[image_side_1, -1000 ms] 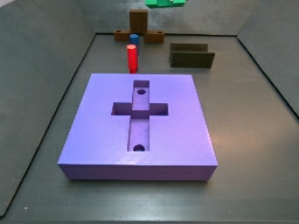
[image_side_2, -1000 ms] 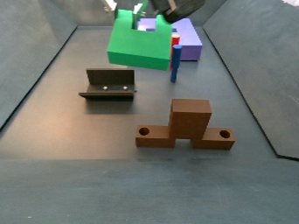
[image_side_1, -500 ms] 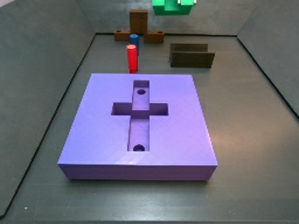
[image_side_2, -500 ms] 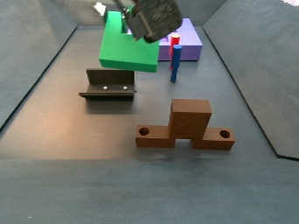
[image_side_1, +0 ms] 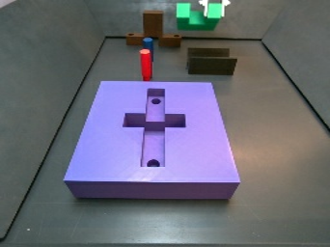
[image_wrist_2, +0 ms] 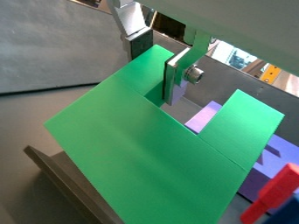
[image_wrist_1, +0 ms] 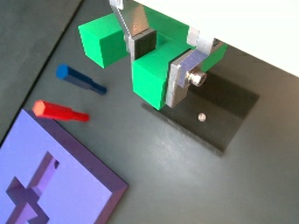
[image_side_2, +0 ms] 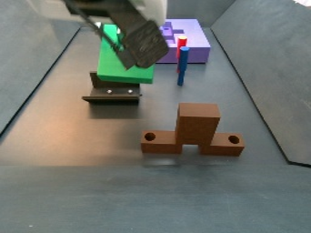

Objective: Pick up the green object. Move up. Place the green object on the fixture. Regrasp the green object. Move to above the board. Insert the green object.
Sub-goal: Place the green object on the fixture.

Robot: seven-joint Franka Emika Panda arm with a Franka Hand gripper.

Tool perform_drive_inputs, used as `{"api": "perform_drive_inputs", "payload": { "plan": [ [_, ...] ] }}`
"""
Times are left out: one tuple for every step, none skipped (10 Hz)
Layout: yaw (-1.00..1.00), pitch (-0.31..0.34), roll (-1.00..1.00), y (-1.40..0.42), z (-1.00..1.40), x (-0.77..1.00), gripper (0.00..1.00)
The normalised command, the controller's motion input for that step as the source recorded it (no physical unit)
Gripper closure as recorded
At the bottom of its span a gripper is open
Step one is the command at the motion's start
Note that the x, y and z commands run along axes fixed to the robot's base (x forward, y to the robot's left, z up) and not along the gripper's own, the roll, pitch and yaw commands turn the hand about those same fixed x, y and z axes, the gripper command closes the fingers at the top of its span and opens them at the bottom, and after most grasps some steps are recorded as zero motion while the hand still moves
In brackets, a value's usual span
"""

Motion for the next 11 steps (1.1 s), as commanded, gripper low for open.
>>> {"api": "perform_drive_inputs", "payload": {
  "plan": [
    [-0.02,0.0,-0.1,-0.21,-0.44,1.0,1.0],
    [0.0,0.0,-0.16,-0.21,-0.34,1.0,1.0],
    [0.0,0.0,-0.18,-0.21,-0.31,1.0,1.0],
    [-0.03,0.0,-0.19,-0.2,-0.29,1.0,1.0],
    [-0.05,0.0,-0.21,-0.16,-0.26,1.0,1.0],
    [-0.03,0.0,-0.2,-0.13,-0.26,1.0,1.0],
    [0.0,0.0,-0.13,-0.06,-0.27,1.0,1.0],
    [-0.01,0.0,-0.03,0.0,-0.15,1.0,1.0],
    [-0.07,0.037,0.0,0.11,0.0,1.0,1.0],
    [-0.01,0.174,0.0,0.05,0.0,1.0,1.0],
    [0.0,0.097,0.0,0.0,-0.11,0.91,1.0]
  ]
}}
